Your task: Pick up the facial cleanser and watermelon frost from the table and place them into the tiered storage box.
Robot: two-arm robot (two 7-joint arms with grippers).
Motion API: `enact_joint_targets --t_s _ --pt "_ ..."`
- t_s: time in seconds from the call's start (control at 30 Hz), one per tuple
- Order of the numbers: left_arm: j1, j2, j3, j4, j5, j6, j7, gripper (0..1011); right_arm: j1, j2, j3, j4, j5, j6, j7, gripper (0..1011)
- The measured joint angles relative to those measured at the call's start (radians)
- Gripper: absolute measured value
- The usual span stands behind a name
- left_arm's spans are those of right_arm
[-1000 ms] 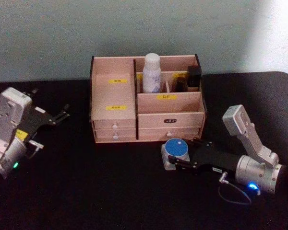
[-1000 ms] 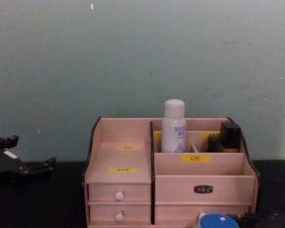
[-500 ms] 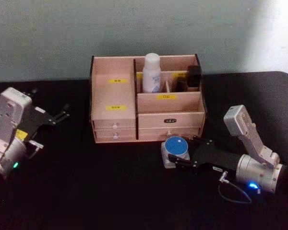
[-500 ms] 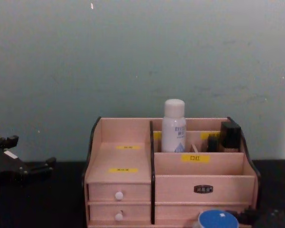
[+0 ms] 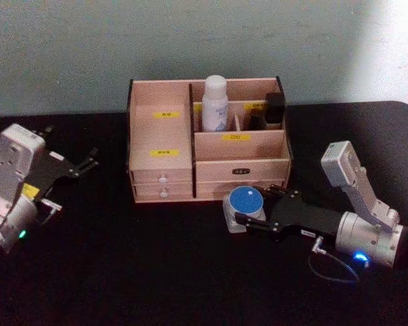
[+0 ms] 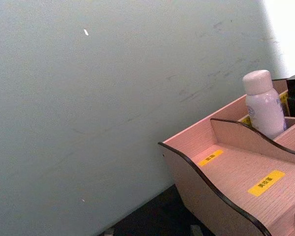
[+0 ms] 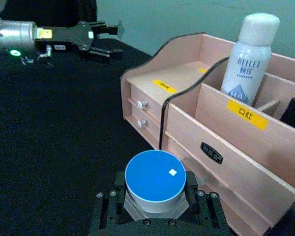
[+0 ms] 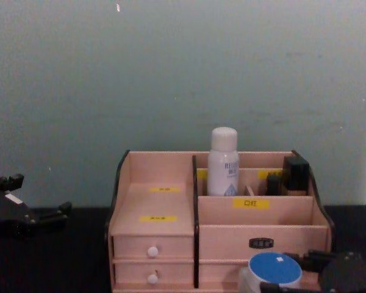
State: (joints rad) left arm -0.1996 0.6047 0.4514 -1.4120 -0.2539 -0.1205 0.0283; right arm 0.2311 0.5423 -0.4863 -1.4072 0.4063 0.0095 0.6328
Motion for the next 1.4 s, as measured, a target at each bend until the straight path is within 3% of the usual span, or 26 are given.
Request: enact_joint_targets --t_s 0.87,1.4 --pt "0.0 0.0 0.0 0.0 0.0 0.0 0.0 1001 0.034 0.036 -0.024 -0.057 0.038 -0.006 0.05 724" --pt "0.0 0.0 0.0 0.0 0.0 0.0 0.0 1001 0.129 -0.008 -0.074 0.011 0.023 -0.032 0.084 724"
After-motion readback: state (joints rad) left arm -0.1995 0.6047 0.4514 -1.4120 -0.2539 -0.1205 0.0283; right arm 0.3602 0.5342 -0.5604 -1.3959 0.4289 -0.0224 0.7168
